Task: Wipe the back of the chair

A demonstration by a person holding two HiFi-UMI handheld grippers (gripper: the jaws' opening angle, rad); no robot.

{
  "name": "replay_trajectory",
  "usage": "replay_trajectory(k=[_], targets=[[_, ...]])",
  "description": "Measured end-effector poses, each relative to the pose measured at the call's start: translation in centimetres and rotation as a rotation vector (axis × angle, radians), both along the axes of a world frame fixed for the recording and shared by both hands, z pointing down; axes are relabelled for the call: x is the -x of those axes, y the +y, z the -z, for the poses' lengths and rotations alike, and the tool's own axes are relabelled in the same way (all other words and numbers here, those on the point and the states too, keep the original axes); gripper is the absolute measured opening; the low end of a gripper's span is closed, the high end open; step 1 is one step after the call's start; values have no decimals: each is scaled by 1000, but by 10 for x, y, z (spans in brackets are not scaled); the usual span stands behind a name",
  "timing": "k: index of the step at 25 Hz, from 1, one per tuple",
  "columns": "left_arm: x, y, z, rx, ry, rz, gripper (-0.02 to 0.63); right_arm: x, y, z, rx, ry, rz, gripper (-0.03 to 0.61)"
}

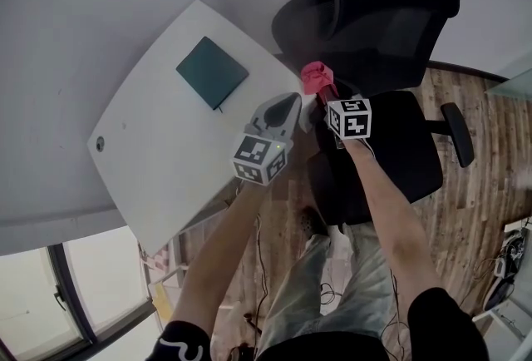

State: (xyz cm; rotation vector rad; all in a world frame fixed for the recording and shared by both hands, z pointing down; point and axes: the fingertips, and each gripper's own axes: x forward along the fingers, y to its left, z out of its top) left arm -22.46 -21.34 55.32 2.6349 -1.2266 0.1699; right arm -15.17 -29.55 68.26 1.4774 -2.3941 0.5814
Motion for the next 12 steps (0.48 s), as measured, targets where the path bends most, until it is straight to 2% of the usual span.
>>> replay_trajectory(k=[6, 12], targets=[[-3, 10, -17, 20, 13, -8, 25, -15, 12, -44, 62, 10, -34, 71], [-4, 14, -27, 39, 30, -5, 25, -25, 26, -90, 166, 42, -52, 70]])
